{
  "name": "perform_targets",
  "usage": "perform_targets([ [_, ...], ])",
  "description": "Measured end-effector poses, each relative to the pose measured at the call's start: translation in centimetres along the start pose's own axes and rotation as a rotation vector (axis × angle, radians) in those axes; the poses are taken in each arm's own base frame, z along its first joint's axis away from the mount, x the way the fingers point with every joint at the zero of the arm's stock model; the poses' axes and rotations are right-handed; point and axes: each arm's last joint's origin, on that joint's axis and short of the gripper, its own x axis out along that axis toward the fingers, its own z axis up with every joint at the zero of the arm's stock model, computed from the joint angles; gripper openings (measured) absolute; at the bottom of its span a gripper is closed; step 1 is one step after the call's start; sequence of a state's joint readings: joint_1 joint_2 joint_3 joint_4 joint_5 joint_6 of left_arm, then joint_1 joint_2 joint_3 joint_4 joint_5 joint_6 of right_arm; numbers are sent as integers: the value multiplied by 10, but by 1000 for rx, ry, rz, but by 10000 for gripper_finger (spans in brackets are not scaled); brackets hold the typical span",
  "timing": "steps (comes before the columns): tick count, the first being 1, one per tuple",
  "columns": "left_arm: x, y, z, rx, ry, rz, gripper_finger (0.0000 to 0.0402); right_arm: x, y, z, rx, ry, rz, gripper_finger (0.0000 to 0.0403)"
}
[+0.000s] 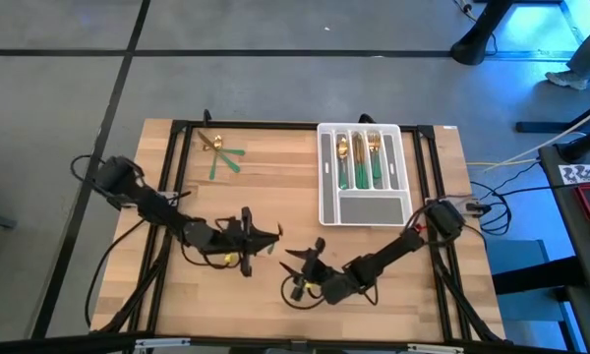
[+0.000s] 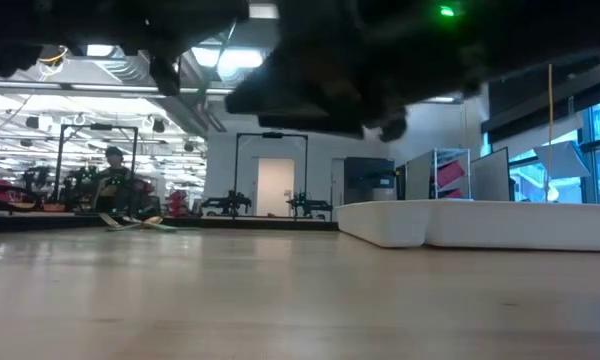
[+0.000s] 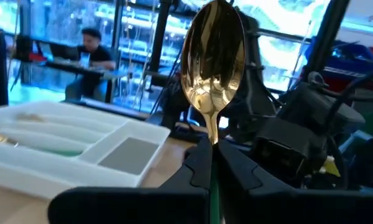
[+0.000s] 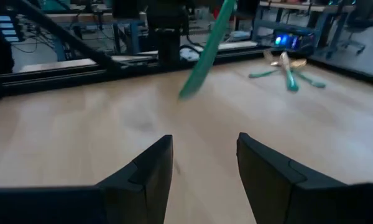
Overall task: Sort silverware
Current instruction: Put the green spoon into the silverware tray
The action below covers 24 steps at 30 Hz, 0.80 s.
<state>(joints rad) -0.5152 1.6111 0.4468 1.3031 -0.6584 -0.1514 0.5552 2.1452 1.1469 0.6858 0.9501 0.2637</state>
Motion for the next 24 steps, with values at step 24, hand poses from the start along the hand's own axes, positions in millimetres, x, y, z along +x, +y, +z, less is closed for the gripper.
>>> perform_targets([
  [24,16,-21,-17,174,-17,54,5,10,-2,14,103,-56,-132,39],
])
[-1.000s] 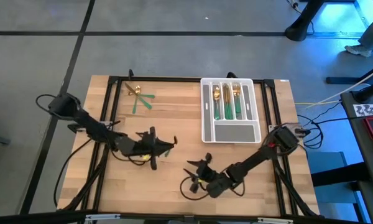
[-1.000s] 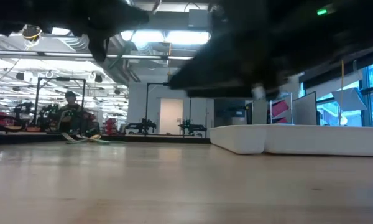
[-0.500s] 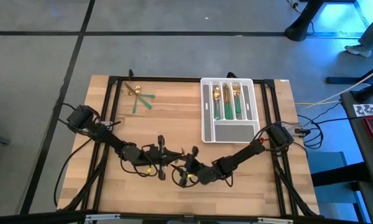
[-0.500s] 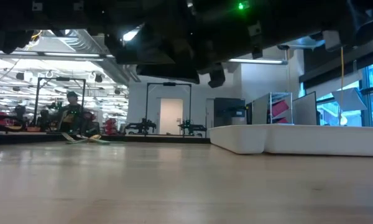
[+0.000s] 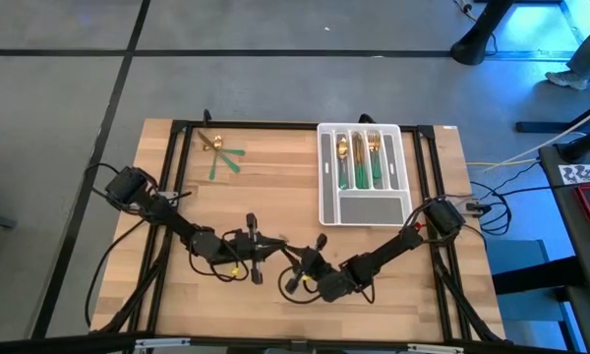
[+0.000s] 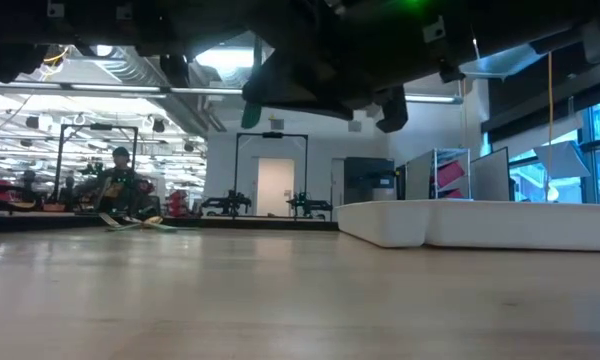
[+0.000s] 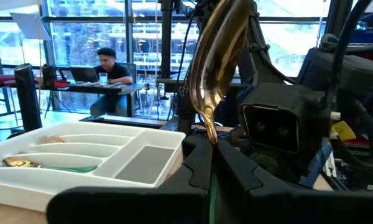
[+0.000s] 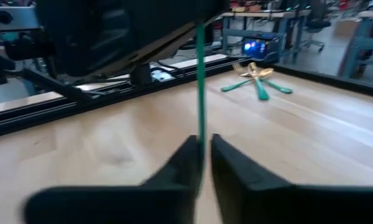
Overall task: Sort silverware
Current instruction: Put the green spoon into the silverware tray
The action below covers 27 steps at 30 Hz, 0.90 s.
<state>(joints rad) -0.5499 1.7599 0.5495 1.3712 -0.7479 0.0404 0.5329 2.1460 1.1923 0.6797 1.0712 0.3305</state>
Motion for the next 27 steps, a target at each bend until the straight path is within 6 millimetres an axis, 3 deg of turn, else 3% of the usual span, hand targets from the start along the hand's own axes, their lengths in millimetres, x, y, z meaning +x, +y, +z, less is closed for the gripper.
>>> perform_targets([
  [2,0,0,0,3,1,0,7,1,0,0,2,8,22,12],
  [6,0,0,0,8,2,-1,32,1,0,-1,-15,23,31,17],
  [11,-4,1,-3,68,9,-9,101,-5,-8,10,-35,51,-3,8],
  [15,-9,5,-8,104,30,-10,155,-16,-25,24,-63,112,-34,4],
  [19,-13,10,-13,115,56,38,181,-30,-59,56,-56,212,-92,4],
  [22,-14,12,-16,129,72,59,185,-33,-99,88,-12,349,-142,3],
  [27,-15,15,-22,159,111,66,186,-14,-175,122,76,613,-225,2],
])
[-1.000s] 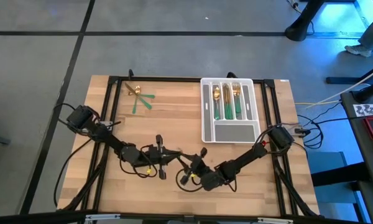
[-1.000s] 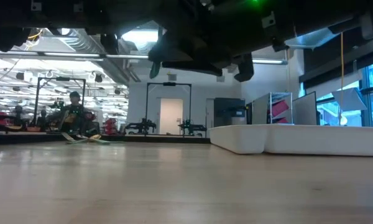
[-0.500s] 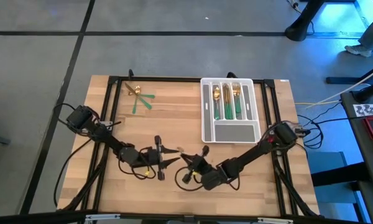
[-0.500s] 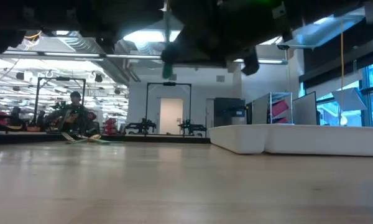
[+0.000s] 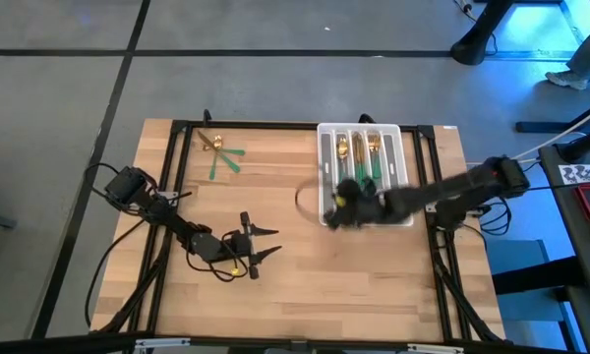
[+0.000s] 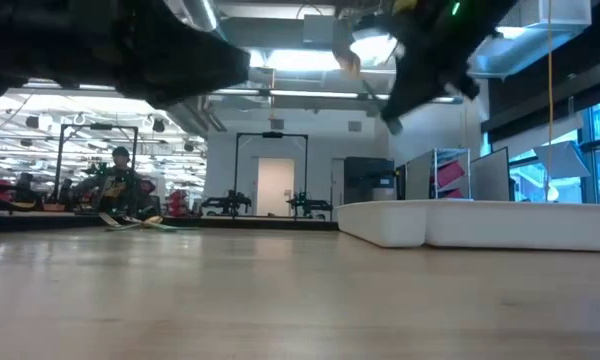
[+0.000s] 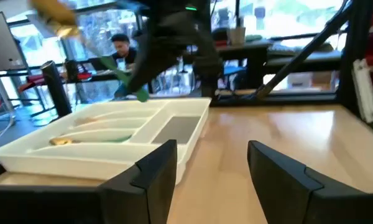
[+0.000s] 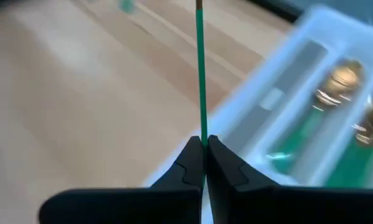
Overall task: Sort silverware
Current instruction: Put the green spoon into the silverware tray
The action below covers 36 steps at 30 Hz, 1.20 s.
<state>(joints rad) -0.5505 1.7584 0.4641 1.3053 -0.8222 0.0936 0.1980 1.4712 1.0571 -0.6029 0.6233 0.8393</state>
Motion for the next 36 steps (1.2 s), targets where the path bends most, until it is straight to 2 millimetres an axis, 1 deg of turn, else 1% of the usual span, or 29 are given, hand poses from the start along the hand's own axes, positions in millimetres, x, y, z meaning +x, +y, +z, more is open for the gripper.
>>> perform_targets([
  [2,2,2,-2,7,15,11,186,18,-27,10,50,96,-39,2],
  [5,6,7,-4,-9,33,33,186,51,-69,13,148,258,-56,1],
  [8,8,9,-6,-20,45,43,186,80,-106,14,298,314,-17,1],
  [9,8,9,-7,-18,52,44,186,87,-118,13,344,324,-9,1],
  [11,8,9,-9,-15,64,41,186,96,-135,14,423,326,39,1],
  [14,8,9,-10,-7,79,40,186,101,-150,20,537,332,109,1],
  [18,7,8,-13,-2,96,38,186,102,-157,22,618,372,162,1],
  [21,7,8,-15,1,116,38,186,103,-155,21,646,400,191,1],
  [25,7,8,-19,22,145,38,186,112,-150,19,689,430,224,1],
  [32,6,8,-20,1,157,37,186,131,-151,6,720,525,181,1],
  [36,5,7,-20,-15,152,36,186,134,-156,5,735,534,171,10],
])
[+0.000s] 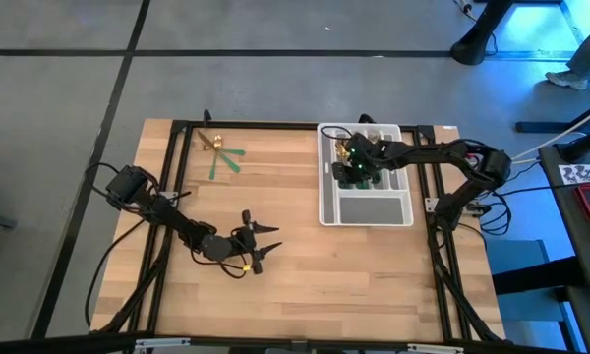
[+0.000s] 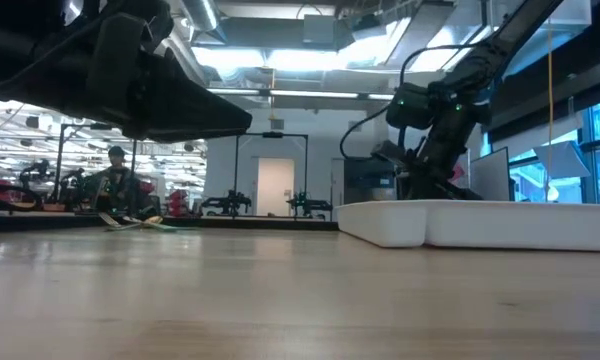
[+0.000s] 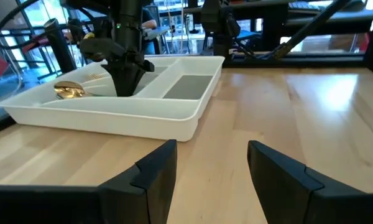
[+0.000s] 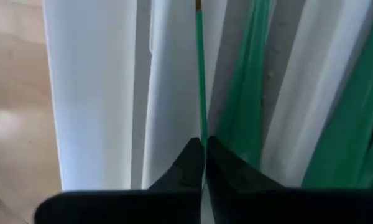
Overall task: Sort silverware
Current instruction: Put the green spoon into the silverware tray, then put the green knife into the silverware tray
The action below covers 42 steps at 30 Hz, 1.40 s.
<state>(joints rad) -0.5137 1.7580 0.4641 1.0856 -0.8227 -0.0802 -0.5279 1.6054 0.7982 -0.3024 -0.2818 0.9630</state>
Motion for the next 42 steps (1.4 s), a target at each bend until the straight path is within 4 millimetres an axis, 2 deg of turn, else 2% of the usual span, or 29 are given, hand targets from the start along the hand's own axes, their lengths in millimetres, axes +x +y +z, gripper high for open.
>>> perform_targets([
  [7,0,0,0,-88,1,0,186,-9,-3,8,-89,-17,34,66],
  [12,1,2,0,-118,1,35,186,-32,-1,14,-207,-79,96,106],
  [17,1,16,-3,-117,-12,224,186,-62,13,4,-451,-245,97,115],
  [20,-1,39,-4,-186,-12,320,186,-70,28,-16,-583,-375,23,116],
  [24,-3,87,-8,-312,59,406,186,-69,48,-46,-800,-545,-104,116],
  [28,3,128,9,-400,210,375,186,-64,59,-71,-1022,-630,-233,116],
  [31,4,156,26,-379,402,471,186,-65,57,-75,-1073,-707,-396,117],
  [35,-5,189,43,-346,588,701,186,-66,48,-75,-1124,-683,-546,117],
  [38,-8,203,44,-382,621,793,186,-66,48,-76,-1120,-678,-536,117],
  [42,-11,216,34,-419,644,873,188,-64,51,-77,-1095,-643,-429,117],
])
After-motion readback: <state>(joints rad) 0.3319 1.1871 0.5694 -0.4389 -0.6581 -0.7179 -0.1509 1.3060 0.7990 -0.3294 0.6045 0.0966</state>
